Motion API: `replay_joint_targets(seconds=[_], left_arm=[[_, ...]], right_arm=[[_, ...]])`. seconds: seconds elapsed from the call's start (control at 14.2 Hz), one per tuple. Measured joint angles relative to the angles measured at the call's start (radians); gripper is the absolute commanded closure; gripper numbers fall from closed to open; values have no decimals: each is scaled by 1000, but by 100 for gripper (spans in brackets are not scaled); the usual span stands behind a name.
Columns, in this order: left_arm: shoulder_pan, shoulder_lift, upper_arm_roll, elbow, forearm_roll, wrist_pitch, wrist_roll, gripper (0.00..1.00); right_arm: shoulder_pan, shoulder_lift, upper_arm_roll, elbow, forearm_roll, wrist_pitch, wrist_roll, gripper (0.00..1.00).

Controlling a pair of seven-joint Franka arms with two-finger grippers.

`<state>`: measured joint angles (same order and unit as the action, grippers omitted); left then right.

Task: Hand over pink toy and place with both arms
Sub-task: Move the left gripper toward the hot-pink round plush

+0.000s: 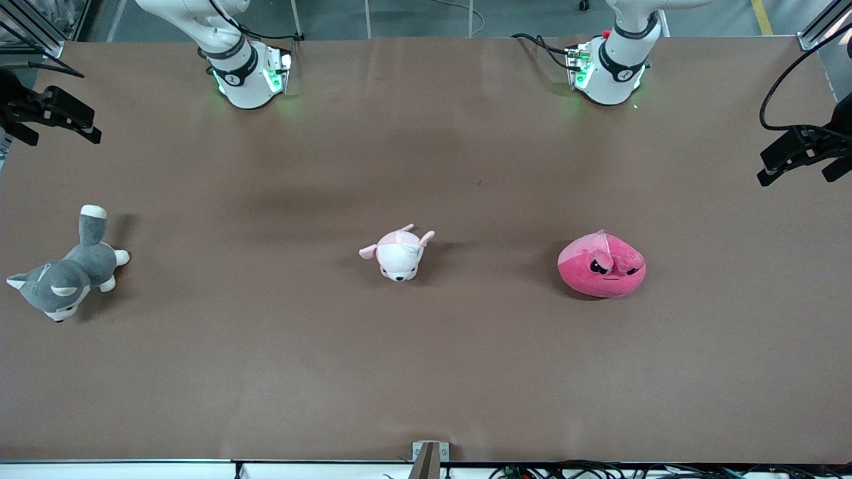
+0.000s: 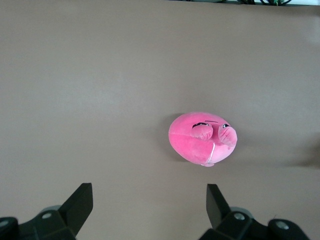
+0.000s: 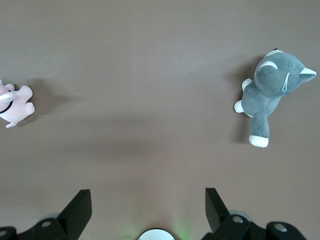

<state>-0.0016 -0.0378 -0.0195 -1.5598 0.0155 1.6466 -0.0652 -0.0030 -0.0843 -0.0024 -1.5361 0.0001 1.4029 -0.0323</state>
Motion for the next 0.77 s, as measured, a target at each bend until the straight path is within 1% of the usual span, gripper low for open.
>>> replay_joint_targets(seconds=[0.56, 0.77], left_arm=[[3, 3, 5, 0, 0, -2, 0, 0], [3, 37, 5, -2, 0, -3, 0, 0]], right_arm=[[1, 0, 3, 0, 0, 0, 0, 0], [1, 0, 3, 0, 0, 1, 0, 0]])
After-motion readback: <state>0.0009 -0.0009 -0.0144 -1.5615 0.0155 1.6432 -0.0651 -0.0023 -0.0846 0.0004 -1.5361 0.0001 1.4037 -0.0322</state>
